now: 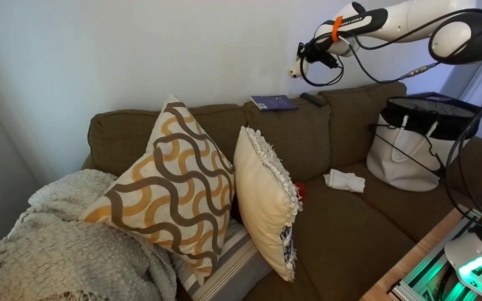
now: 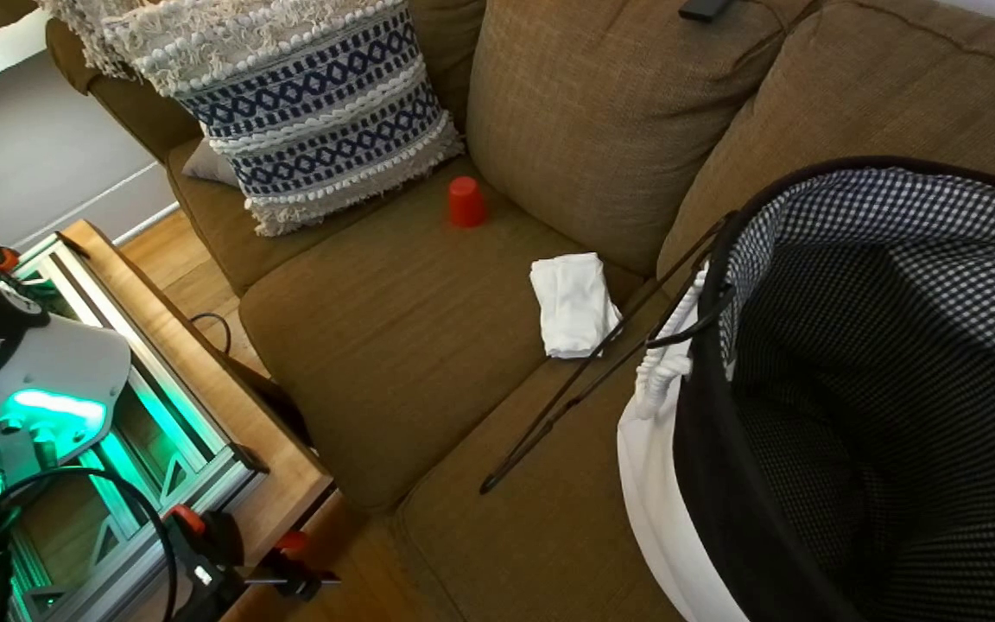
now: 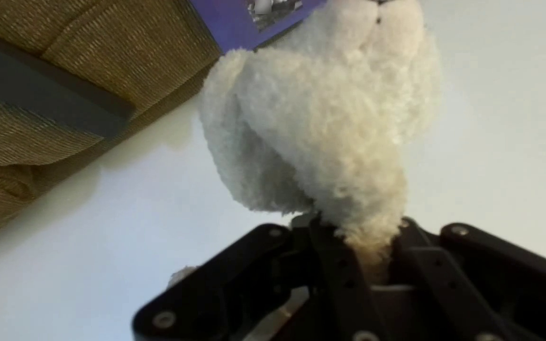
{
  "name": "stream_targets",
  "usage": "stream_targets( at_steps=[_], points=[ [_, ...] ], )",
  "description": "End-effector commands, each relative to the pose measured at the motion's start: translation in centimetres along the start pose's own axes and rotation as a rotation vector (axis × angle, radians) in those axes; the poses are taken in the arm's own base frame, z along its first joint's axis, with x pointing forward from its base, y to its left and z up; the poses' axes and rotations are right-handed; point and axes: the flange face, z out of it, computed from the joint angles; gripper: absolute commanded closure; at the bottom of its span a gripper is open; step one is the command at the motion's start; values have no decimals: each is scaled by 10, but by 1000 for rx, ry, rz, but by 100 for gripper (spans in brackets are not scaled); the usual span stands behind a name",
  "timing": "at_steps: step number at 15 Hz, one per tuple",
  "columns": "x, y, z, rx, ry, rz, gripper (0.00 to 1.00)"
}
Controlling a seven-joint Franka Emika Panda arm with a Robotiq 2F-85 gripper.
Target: Pick up the white toy and put it on the top middle brown cushion on the couch
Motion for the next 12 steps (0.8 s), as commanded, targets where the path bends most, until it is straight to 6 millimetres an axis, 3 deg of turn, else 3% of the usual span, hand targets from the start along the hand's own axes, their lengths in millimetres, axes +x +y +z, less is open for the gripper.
stream_targets(
  at_steps=[1,5,6,12],
  points=[
    [6,22,34,-41,-25,82,96],
    [0,45,56,-149,-73,118,96],
    [-4,43,49,-115,-72,97,85],
    [-3,44,55,-130,-72,107,85]
  ],
)
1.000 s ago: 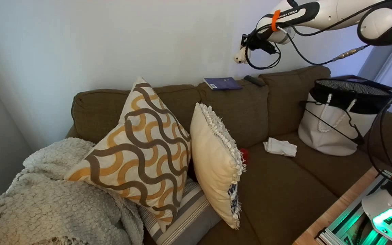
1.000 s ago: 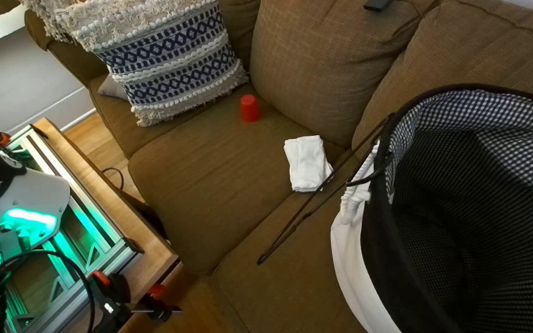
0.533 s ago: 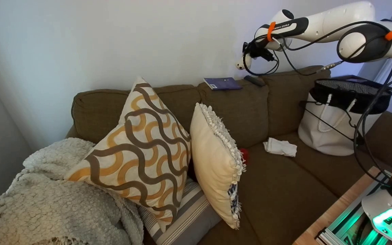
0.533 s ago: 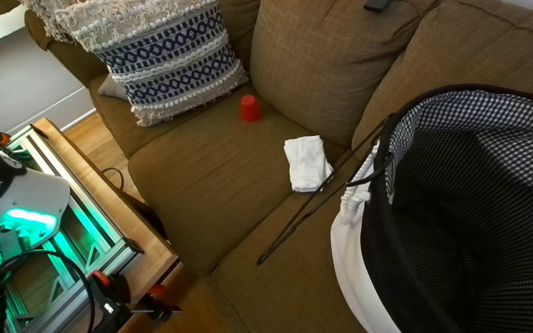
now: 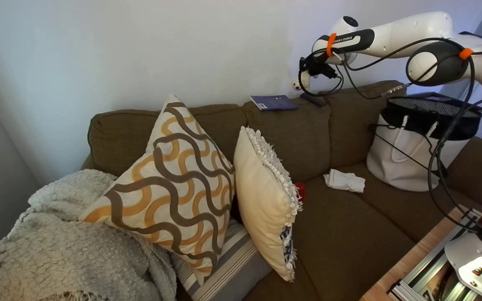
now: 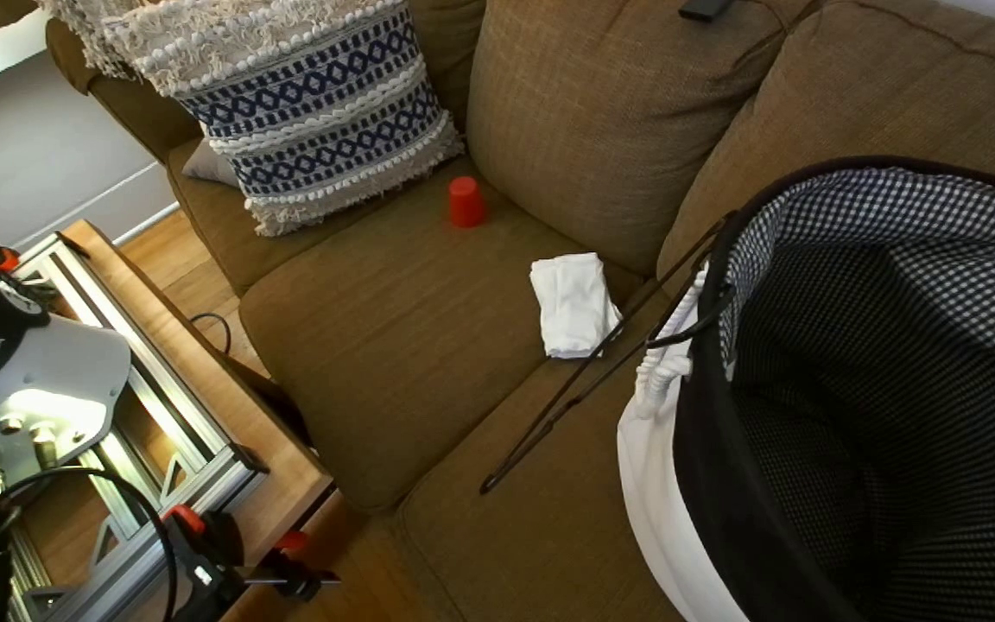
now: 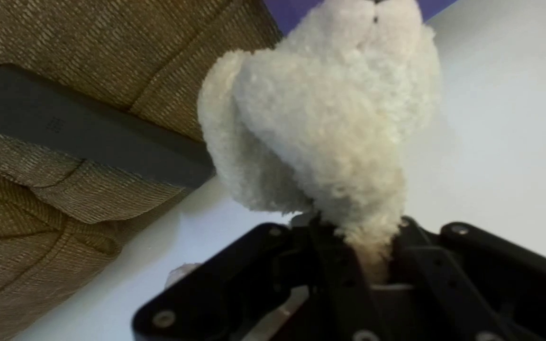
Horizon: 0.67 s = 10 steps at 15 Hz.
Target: Pick up the white toy and put it on the top middle brown cushion on the couch
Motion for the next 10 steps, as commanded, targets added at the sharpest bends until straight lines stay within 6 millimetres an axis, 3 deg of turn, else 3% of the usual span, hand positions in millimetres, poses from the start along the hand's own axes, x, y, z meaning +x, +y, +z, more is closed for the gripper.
stream_targets(
  at_steps=[1,2,3,8,9,10],
  points=[
    [0,0,0,0,0,1,85],
    [0,0,0,0,0,1,85],
    [0,0,0,0,0,1,96],
    [-1,6,5,1,-4,25,96],
    [-2,2,3,-3,-4,3,85],
    [-2,2,3,-3,-5,3,85]
  ],
)
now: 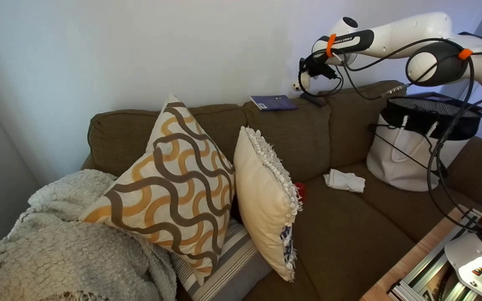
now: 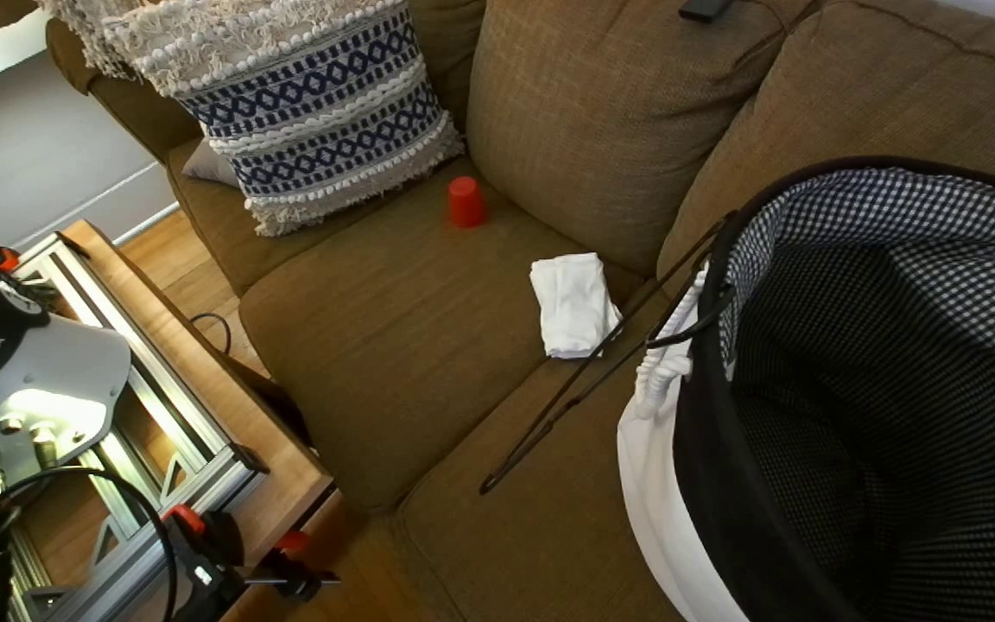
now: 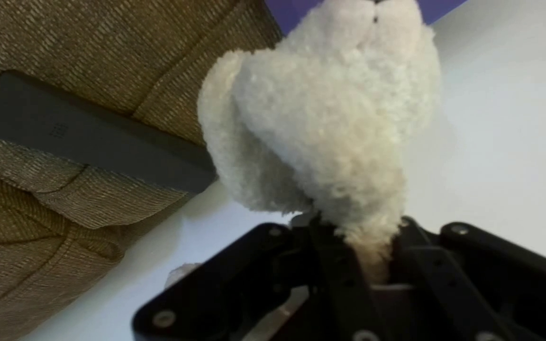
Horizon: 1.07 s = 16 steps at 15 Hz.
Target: Pick up the white toy and put it on the top middle brown cushion on the couch
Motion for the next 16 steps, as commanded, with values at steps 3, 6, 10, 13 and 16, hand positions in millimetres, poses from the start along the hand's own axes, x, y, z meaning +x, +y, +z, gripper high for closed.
stream_targets(
  at_steps=[3,6,10,13,16],
  points=[
    [0,0,0,0,0,0,85],
    [0,0,0,0,0,1,85],
    [0,0,0,0,0,1,85],
    [1,4,5,4,10,25,96],
    [2,13,16,15,7,52,96]
  ],
)
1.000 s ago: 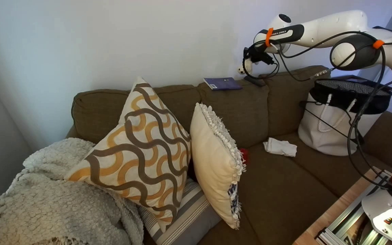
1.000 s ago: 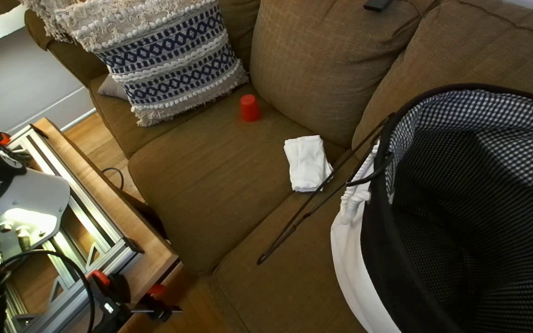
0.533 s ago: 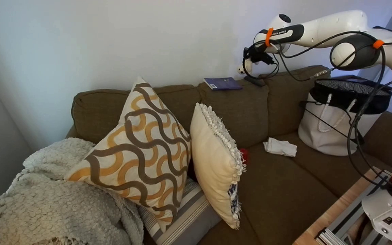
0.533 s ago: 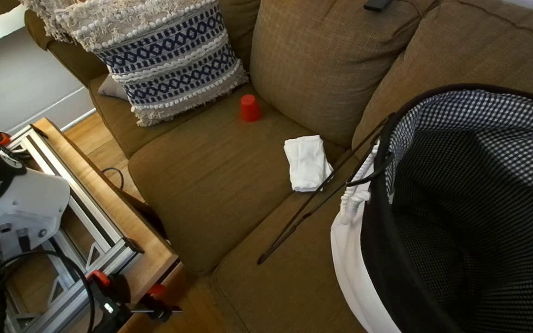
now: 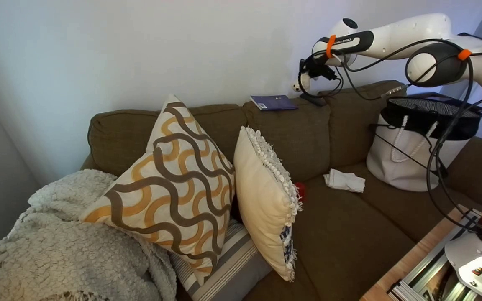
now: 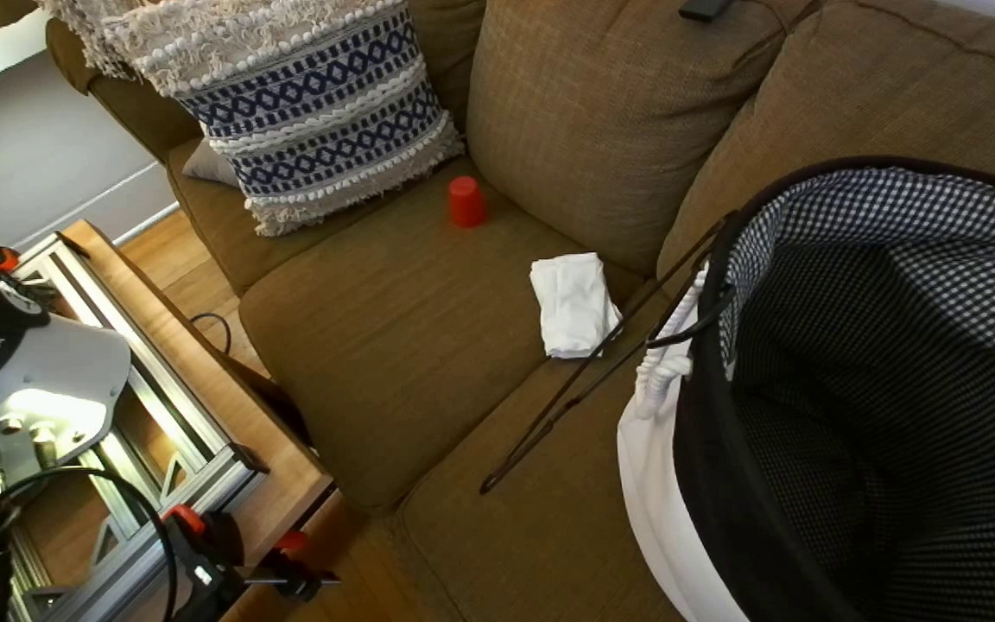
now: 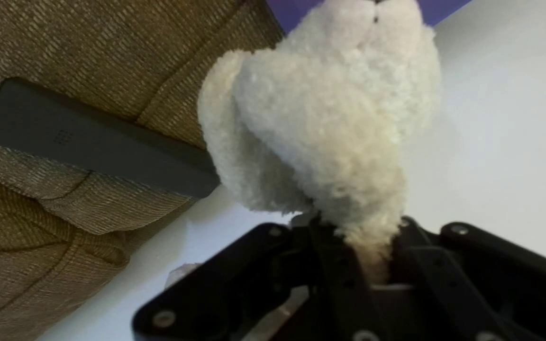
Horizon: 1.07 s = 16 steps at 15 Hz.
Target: Pick up the white toy and put it on the top middle brown cushion on the couch
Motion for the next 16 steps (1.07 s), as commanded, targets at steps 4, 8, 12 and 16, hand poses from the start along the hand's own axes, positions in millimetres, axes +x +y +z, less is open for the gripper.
stream_targets(
  at_steps=[4,8,12,16],
  points=[
    [5,17,28,88,-6,90,96],
    [4,19,39,114,-20,131,96],
    [-3,22,55,132,-46,141,96],
    [-12,31,71,103,-55,169,45]
  ],
)
